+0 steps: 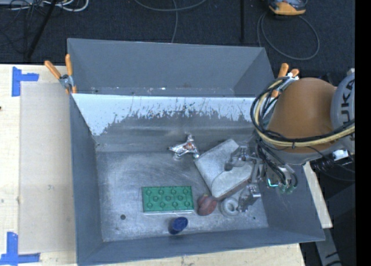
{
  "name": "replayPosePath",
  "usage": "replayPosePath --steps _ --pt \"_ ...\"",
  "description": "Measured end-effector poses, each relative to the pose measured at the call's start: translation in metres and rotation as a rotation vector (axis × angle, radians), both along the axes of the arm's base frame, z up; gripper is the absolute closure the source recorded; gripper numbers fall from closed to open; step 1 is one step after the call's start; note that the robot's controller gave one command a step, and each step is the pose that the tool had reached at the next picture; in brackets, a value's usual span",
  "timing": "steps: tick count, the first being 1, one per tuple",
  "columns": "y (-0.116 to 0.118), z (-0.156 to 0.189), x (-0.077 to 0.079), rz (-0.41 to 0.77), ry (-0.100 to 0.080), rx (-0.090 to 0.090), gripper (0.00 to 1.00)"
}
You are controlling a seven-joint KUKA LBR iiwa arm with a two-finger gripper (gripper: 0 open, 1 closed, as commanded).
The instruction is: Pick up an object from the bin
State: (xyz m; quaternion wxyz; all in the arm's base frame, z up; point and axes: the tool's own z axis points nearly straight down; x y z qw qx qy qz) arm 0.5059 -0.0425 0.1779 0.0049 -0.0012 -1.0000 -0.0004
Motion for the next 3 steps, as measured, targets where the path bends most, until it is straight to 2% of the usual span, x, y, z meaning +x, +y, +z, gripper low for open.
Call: replayPosePath --steps 1,2,3 --pt "0.075 -0.106 0.005 0.185 -0.023 0.000 0.00" --pt "-0.005 -0.106 0.036 0.352 -0.016 0.011 0.00" --pt "0.132 -0.106 0.007 0.511 -0.012 0.004 0.00"
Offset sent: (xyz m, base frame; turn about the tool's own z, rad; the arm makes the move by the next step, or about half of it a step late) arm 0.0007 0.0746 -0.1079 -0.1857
